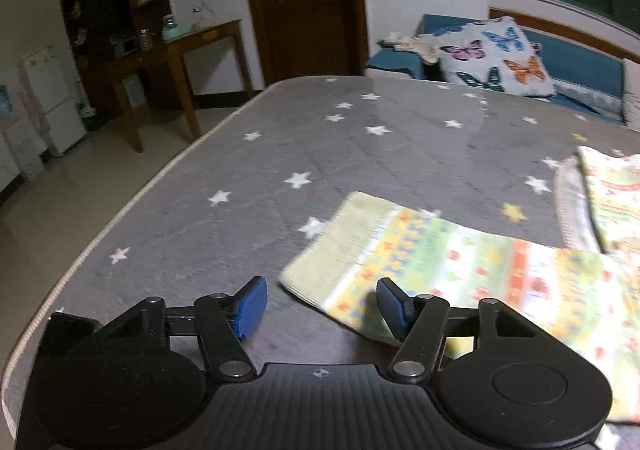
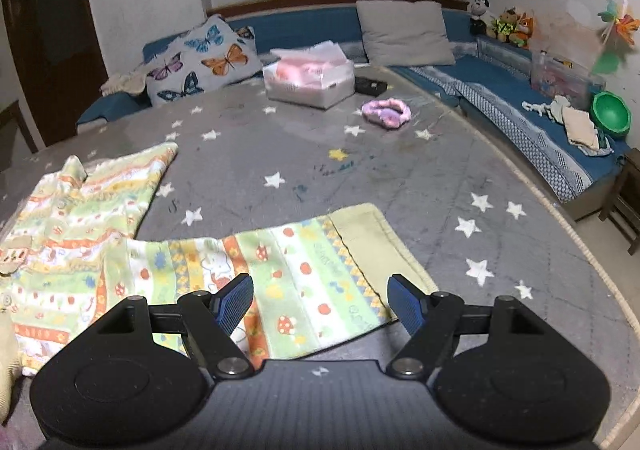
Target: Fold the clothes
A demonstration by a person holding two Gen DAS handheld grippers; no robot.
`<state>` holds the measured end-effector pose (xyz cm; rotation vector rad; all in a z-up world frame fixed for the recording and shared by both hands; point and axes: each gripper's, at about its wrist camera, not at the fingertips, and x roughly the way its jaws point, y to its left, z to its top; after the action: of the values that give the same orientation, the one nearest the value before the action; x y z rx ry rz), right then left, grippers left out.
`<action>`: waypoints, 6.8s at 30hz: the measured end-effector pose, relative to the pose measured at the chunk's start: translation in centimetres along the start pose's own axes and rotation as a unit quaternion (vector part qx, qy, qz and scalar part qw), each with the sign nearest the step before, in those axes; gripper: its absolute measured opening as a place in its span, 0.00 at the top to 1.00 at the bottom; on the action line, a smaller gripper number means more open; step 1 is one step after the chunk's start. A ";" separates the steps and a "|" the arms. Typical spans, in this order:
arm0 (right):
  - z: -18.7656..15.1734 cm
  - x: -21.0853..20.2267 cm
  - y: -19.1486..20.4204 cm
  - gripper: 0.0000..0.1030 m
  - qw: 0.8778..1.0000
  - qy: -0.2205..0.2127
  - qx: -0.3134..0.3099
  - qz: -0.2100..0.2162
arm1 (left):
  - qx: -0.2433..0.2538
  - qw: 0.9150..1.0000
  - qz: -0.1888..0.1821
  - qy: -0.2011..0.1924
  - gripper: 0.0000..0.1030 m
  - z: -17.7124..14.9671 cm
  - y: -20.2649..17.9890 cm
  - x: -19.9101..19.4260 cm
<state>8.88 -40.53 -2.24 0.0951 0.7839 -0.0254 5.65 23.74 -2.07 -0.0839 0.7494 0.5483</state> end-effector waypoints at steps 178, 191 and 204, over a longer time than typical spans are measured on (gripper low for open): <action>-6.9 -2.0 27.5 0.62 0.887 0.040 -0.340 0.309 | -0.079 0.996 0.029 -0.015 0.57 -4.8 3.9 -3.1; -6.6 -2.3 27.1 0.61 0.892 0.033 -0.328 0.308 | -0.093 0.993 -0.040 -0.055 0.96 -2.6 3.4 -5.1; -5.3 -3.3 23.7 0.61 0.911 0.005 -0.283 0.300 | -0.033 0.959 -0.223 -0.174 0.96 1.5 -5.3 -15.8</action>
<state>4.18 -16.44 -1.83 -0.2186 0.7184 0.7854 -0.26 12.61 8.97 -0.2076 0.3491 0.1482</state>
